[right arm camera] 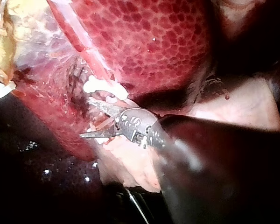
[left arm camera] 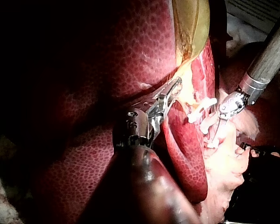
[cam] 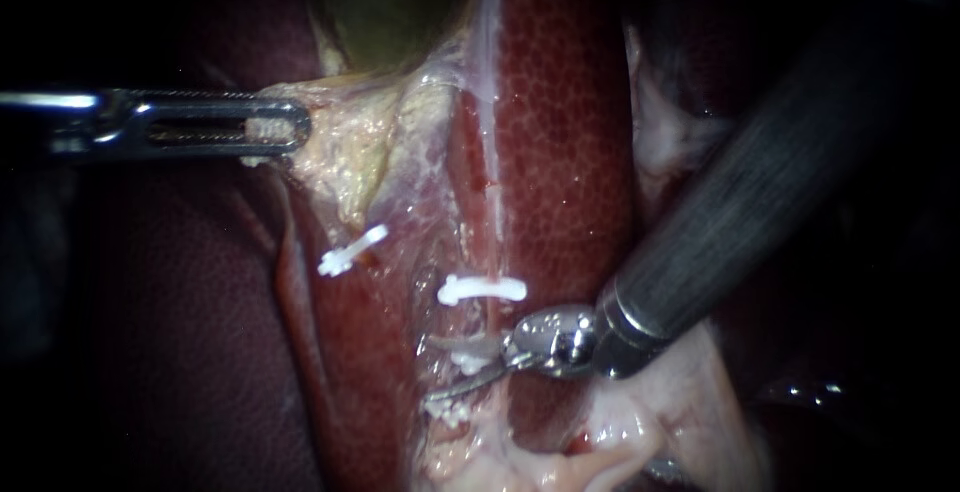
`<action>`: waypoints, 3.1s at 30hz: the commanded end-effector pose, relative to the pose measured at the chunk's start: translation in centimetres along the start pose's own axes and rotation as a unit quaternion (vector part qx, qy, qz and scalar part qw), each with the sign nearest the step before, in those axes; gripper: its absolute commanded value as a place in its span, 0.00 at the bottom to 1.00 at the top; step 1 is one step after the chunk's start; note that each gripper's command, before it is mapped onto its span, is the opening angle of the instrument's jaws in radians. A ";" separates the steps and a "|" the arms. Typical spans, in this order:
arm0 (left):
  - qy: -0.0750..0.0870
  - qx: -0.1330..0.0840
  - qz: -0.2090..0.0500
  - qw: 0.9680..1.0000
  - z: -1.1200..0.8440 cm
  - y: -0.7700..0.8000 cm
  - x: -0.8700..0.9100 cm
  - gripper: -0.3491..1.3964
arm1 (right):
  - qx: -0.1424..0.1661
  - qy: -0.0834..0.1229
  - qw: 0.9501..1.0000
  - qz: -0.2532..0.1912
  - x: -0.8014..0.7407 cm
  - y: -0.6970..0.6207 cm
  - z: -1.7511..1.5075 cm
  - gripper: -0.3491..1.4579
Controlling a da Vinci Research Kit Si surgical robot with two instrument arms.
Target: Go to the cutting position right tube
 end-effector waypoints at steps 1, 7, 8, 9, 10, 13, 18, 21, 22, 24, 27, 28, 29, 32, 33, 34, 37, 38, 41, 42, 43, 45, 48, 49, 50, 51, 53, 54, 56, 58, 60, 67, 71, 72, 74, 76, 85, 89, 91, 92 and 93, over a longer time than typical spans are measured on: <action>0.000 0.000 0.000 1.000 0.00 0.00 0.00 0.00 | 0.000 0.000 1.000 0.000 0.00 0.00 0.00 0.95; 0.000 0.000 0.000 1.000 0.00 0.00 0.00 0.00 | 0.000 0.000 1.000 -0.001 0.00 -0.02 0.00 0.96; 0.000 0.000 0.000 1.000 0.00 0.00 0.00 0.00 | 0.001 0.000 1.000 -0.001 0.00 -0.03 0.00 0.96; 0.000 0.000 0.000 1.000 0.00 0.00 0.00 0.00 | 0.001 0.000 1.000 -0.001 0.00 -0.03 -0.01 0.96; 0.000 0.000 0.000 1.000 0.00 0.00 0.00 0.00 | 0.001 0.000 1.000 -0.001 0.00 -0.04 -0.02 0.96; 0.000 0.000 0.000 1.000 0.00 0.00 0.00 0.00 | 0.003 -0.001 1.000 -0.001 0.00 -0.07 -0.07 0.97; 0.000 0.000 0.000 1.000 0.00 0.00 0.00 0.00 | 0.008 -0.001 1.000 0.015 0.00 -0.15 -0.29 0.97; 0.000 0.000 0.000 1.000 0.00 0.01 0.00 0.00 | 0.013 -0.001 0.997 0.072 0.00 -0.18 -0.45 0.97; 0.000 0.000 0.000 1.000 0.00 0.01 0.00 0.00 | 0.014 -0.002 0.997 0.081 0.00 -0.19 -0.50 0.97; 0.000 0.000 0.000 1.000 0.00 0.01 0.01 0.00 | 0.016 -0.004 0.996 0.090 0.01 -0.21 -0.60 0.97; 0.000 0.000 0.000 1.000 -0.01 0.01 0.01 0.00 | 0.021 -0.003 0.995 0.097 0.04 -0.23 -0.76 0.97; 0.000 0.000 0.000 1.000 -0.01 0.01 0.01 0.00 | 0.022 -0.003 0.995 0.098 0.06 -0.24 -0.81 0.96; 0.000 0.000 0.000 1.000 -0.01 0.01 0.01 0.00 | 0.022 -0.002 0.995 0.102 0.08 -0.24 -0.86 0.96; 0.000 0.000 0.000 1.000 -0.01 0.01 0.01 0.00 | 0.016 0.001 0.994 0.104 0.13 -0.25 -1.00 0.95; 0.000 0.000 0.000 1.000 -0.01 0.01 0.01 0.00 | 0.017 0.001 0.994 0.108 0.13 -0.24 -1.03 0.95; 0.000 0.000 0.000 1.000 -0.01 0.01 0.01 0.00 | 0.017 0.001 0.994 0.111 0.13 -0.23 -1.05 0.94; 0.000 0.000 0.000 1.000 -0.01 0.01 0.01 0.00 | 0.015 0.002 0.993 0.114 0.11 -0.19 -1.06 0.94; 0.000 0.000 0.000 1.000 -0.01 0.01 0.01 0.00 | 0.014 0.002 0.993 0.117 0.10 -0.17 -1.05 0.94; 0.000 0.000 0.000 1.000 -0.01 0.01 0.01 0.00 | 0.013 0.002 0.993 0.119 0.06 -0.11 -1.03 0.94; 0.000 0.000 0.000 1.000 -0.01 0.01 0.01 0.00 | 0.013 0.002 0.993 0.119 0.06 -0.10 -1.03 0.94; 0.000 0.000 0.000 1.000 -0.01 0.01 0.01 0.00 | 0.012 0.002 0.993 0.119 0.05 -0.09 -1.02 0.93; 0.000 0.000 0.000 1.000 -0.01 0.01 0.01 0.00 | 0.012 0.004 0.993 0.119 0.03 -0.06 -1.00 0.93; 0.000 0.000 0.000 1.000 -0.01 0.01 0.01 0.00 | 0.011 0.004 0.993 0.121 0.00 0.00 -0.95 0.93; 0.000 0.000 0.000 1.000 -0.01 0.01 0.01 0.00 | 0.010 0.004 0.993 0.120 -0.02 0.03 -0.93 0.93; 0.000 0.000 0.000 1.000 -0.01 0.01 0.01 0.00 | 0.010 0.004 0.993 0.120 -0.03 0.05 -0.91 0.93; 0.000 0.000 0.000 1.000 -0.01 0.01 0.01 0.00 | 0.009 0.004 0.992 0.123 -0.04 0.07 -0.88 0.93; 0.000 0.000 0.000 1.000 -0.01 0.01 0.01 0.00 | 0.008 0.005 0.992 0.122 -0.05 0.11 -0.82 0.93; 0.000 0.000 0.000 1.000 -0.01 0.01 0.01 0.00 | 0.007 0.005 0.992 0.122 -0.05 0.11 -0.80 0.94; 0.000 0.000 0.000 1.000 -0.01 0.01 0.01 0.00 | 0.006 0.005 0.993 0.122 -0.04 0.12 -0.72 0.94; 0.000 0.000 0.000 1.000 -0.01 0.01 0.01 0.00 | 0.011 0.012 0.992 0.121 -0.01 0.12 -0.66 0.96; 0.000 0.000 0.000 1.000 -0.01 0.01 0.01 0.00 | 0.015 0.022 0.992 0.121 0.02 0.11 -0.62 0.97; 0.000 0.000 0.000 1.000 -0.01 0.01 0.01 0.00 | 0.032 0.026 0.992 0.120 0.07 0.07 -0.57 0.97; 0.000 0.000 0.000 1.000 -0.01 0.01 0.01 0.00 | 0.043 0.034 0.991 0.118 0.08 0.08 -0.56 0.97; 0.000 0.000 0.000 1.000 -0.01 0.01 0.01 0.00 | 0.047 0.036 0.991 0.117 0.09 0.08 -0.55 0.96; 0.000 0.000 0.000 1.000 -0.01 0.01 0.01 0.00 | 0.056 0.040 0.991 0.112 0.11 0.08 -0.52 0.95; 0.000 0.000 0.000 1.000 -0.01 0.01 0.01 0.00 | 0.064 0.042 0.991 0.108 0.14 0.09 -0.48 0.93; 0.001 0.000 -0.002 1.000 -0.01 0.01 0.01 0.00 | 0.080 0.044 0.991 0.102 0.20 0.11 -0.25 0.87; 0.001 0.000 -0.002 1.000 0.00 0.01 0.02 0.00 | 0.079 0.048 0.990 0.104 0.23 0.14 -0.21 0.87; 0.001 0.000 -0.002 1.000 0.00 0.01 0.02 0.00 | 0.076 0.049 0.990 0.105 0.23 0.15 -0.19 0.87; 0.001 0.000 -0.002 1.000 0.00 0.01 0.02 0.00 | 0.075 0.049 0.990 0.105 0.24 0.16 -0.19 0.87; 0.001 -0.001 -0.002 1.000 0.00 0.01 0.02 0.00 | 0.075 0.049 0.990 0.105 0.24 0.17 -0.19 0.87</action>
